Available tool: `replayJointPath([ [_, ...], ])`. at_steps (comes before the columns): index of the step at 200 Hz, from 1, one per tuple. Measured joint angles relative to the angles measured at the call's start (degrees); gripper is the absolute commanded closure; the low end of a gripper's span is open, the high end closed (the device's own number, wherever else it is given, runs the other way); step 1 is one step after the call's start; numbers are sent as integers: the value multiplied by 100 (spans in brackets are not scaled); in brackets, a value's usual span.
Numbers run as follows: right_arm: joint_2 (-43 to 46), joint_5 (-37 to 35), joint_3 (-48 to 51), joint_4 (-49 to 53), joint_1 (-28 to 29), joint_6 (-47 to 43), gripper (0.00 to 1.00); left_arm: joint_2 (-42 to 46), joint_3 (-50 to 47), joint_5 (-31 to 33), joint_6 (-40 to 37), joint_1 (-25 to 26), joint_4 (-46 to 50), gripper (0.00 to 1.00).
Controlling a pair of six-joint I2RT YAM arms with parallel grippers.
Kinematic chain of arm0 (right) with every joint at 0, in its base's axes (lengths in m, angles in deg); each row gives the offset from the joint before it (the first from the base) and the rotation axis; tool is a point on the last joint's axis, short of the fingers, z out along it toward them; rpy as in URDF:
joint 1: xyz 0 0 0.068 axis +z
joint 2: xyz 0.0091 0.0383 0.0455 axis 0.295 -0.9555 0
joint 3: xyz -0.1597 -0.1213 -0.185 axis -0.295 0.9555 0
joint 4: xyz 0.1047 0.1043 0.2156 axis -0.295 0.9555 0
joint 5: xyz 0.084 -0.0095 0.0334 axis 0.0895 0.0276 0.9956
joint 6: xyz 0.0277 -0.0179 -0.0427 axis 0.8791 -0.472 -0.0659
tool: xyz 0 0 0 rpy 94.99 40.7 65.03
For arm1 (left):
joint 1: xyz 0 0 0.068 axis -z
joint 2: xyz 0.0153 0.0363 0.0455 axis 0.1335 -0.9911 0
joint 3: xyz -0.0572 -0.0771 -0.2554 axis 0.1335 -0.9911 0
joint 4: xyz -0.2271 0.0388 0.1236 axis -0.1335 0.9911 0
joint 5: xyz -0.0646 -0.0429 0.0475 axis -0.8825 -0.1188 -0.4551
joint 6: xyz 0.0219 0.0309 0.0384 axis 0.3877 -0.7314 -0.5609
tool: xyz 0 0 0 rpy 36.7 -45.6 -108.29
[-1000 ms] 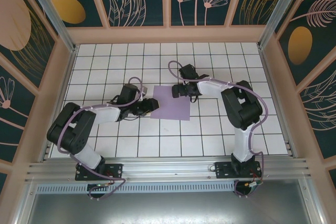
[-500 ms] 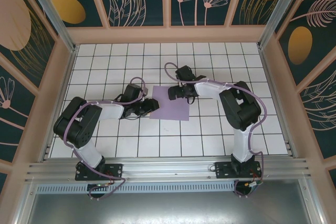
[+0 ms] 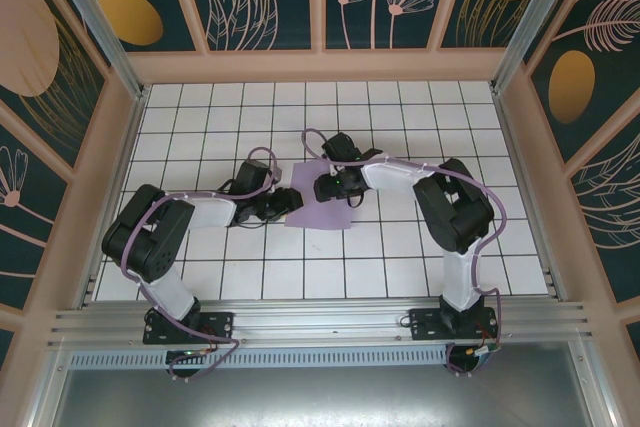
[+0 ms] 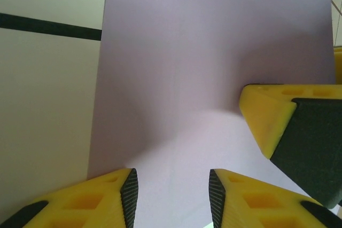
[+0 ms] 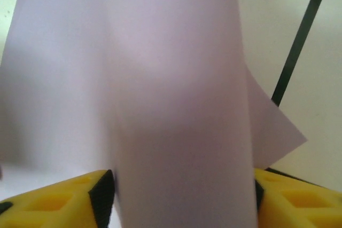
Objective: Fold a paper plane with a square sheet of paper (fold left side to right side)
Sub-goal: Pick up the square sheet of paper from the center of the table, then place a square sheet of paper at the center of the table.
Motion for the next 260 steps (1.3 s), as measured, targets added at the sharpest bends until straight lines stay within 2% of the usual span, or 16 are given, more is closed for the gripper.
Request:
replayJointPath([
  [32,280,590,146,-129,-153,0,64,330,-24,83,-28,-79,0,44],
  [57,909,1296,494,-470,-433,-90,73,1104,-127,61,-131,-544,-28,34],
  [86,1703,2223,769,-868,-782,-175,76,2037,-199,-46,-297,-1178,-173,22],
  [126,2894,3493,811,-1095,-1154,-435,77,2894,-197,-640,-535,-1272,-793,2],
  [155,3742,4422,643,-1169,-1211,-579,78,3195,-184,-1296,-581,-1272,-1582,1],
  [181,4019,5121,249,-1198,-1202,-595,78,3185,-111,-1910,-476,-1250,-2424,2],
  [218,4037,5512,37,-1211,-1064,-588,78,3058,306,-2503,-435,-918,-3152,2],
  [239,4030,5584,37,-1215,-1021,-568,78,3029,568,-2658,-503,-680,-3261,14],
  [260,4030,5600,44,-1276,-1019,-525,77,2986,704,-2686,-601,-605,-3270,39],
])
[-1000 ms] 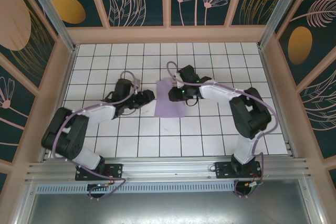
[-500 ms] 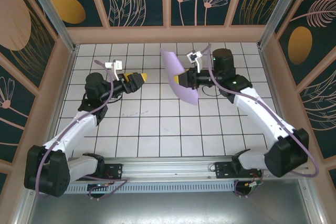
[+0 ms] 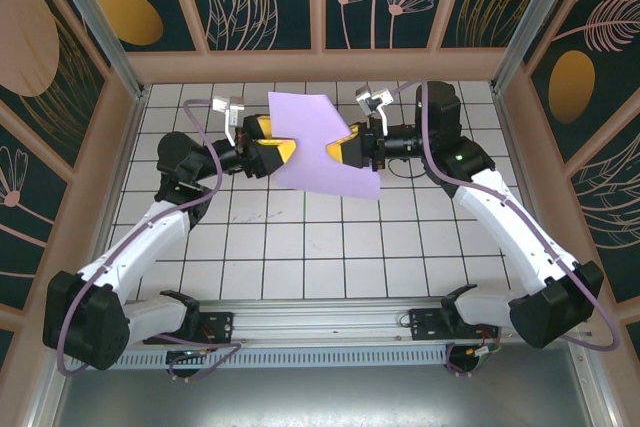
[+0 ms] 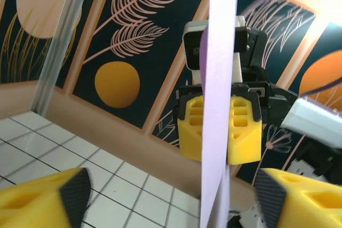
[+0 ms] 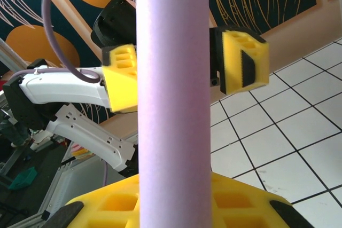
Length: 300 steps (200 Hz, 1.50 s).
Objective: Fold a paper plane with a square sheet of paper (fold left side to right side)
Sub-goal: Place a square sheet of paper at the center of the table, then first fold in half a square sheet of paper at the center of the table.
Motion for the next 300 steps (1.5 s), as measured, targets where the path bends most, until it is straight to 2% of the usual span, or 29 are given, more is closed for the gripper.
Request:
replayJointPath([
  [23,0,-35,11,-42,-2,44,73,-107,11,0,11,0,11,77],
  [35,4,-136,31,-39,-31,50,62,-155,11,20,-24,0,59,93],
  [41,11,-210,50,-37,-50,28,56,-164,9,39,-44,0,116,98],
  [54,31,-492,107,11,-131,2,37,-168,9,111,-120,4,297,99],
  [78,192,-1488,304,293,-278,4,14,-177,-22,358,-223,11,765,100],
  [96,376,-2531,501,496,-350,-68,7,-273,-136,551,-258,11,1036,100],
  [122,570,-3866,931,632,-470,-2,6,-713,-442,789,-251,11,1360,100],
  [130,592,-4098,1082,656,-496,44,7,-896,-542,826,-238,11,1440,100],
  [155,597,-4387,1587,651,-516,269,23,-1451,-861,927,-232,11,1652,100],
  [189,452,-4212,2188,557,-514,682,59,-2011,-960,1040,-267,26,1937,100],
  [231,-72,-3884,2747,83,-275,1287,91,-2614,-874,1270,-415,26,2433,100],
  [251,-542,-3812,2758,-87,-122,1502,95,-2780,-833,1366,-481,26,2640,100],
  [300,-1932,-3788,2468,-210,24,1740,96,-2828,-671,1429,-579,26,2929,100],
])
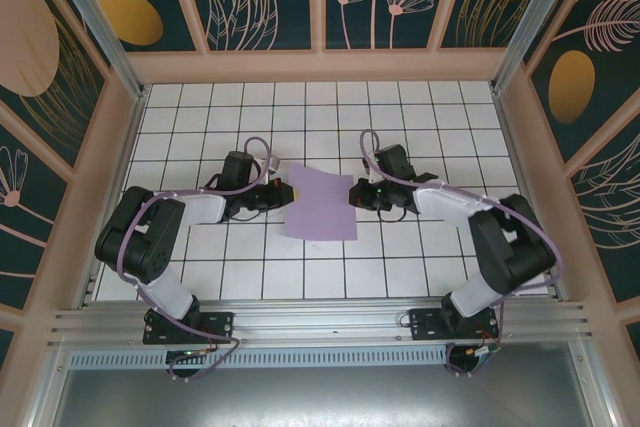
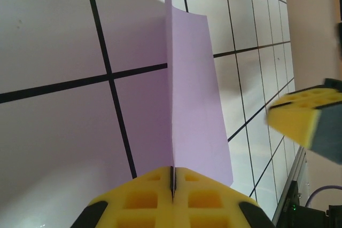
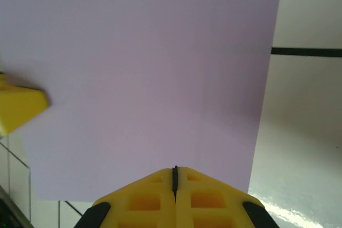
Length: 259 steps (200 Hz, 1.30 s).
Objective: Fold a paper plane with a square sheet of paper (fold left side to right side)
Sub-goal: First fold in half a square sheet of paper at the center of the table.
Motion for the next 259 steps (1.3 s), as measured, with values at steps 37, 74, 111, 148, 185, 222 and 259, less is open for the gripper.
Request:
replayJointPath([
  [37,-754,-105,-378,98,70,4,96,2,85,-7,-11,0,136,89],
  [74,-1021,-160,-426,197,79,24,96,2,136,-103,120,28,168,63],
  [111,-1064,-201,-476,216,105,20,96,2,227,-404,525,170,-90,47],
  [148,-1075,-184,-485,212,107,2,94,-87,468,-629,774,330,-420,41],
  [185,-1073,-144,-483,164,129,-2,91,-664,697,-699,992,481,-772,44],
  [222,-804,-101,-444,164,136,9,85,-1097,828,-695,1163,632,-911,52],
  [259,-57,267,-310,-208,-61,155,63,-1132,846,-673,1193,660,-946,58],
])
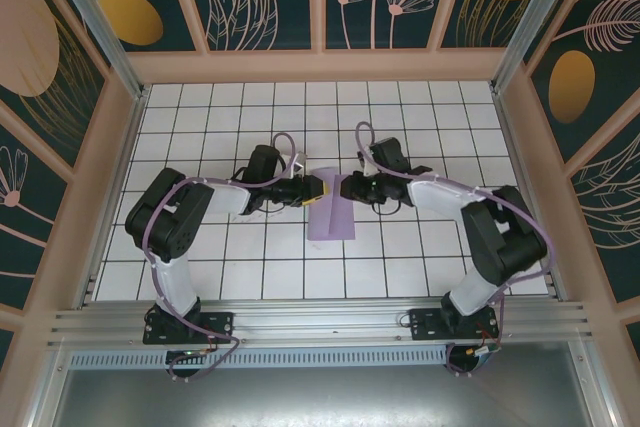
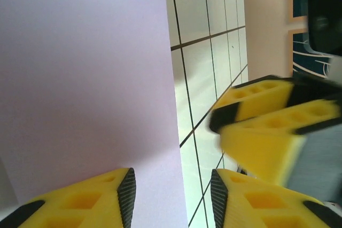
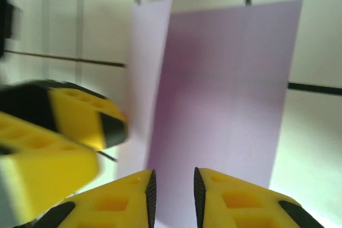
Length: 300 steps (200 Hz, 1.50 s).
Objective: Fold a paper plane with a square sheet of paper (fold left side to right side)
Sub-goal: First fold in half a square sheet of paper at the center of the table.
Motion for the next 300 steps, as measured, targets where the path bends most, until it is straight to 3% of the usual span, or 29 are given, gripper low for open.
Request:
replayJointPath([
  [63,-177,868,192,-870,-44,688,60,-2,0,44,11,0,-4,62],
  [114,-601,1113,192,-999,79,896,65,-2,0,46,11,0,-2,65],
  [156,-748,1196,192,-1008,125,914,100,0,0,70,7,0,20,64],
  [235,-748,372,98,-221,-33,564,100,874,146,1169,-632,0,1305,43],
  [300,-748,-79,48,164,-39,376,100,229,713,1683,-905,345,2114,40],
])
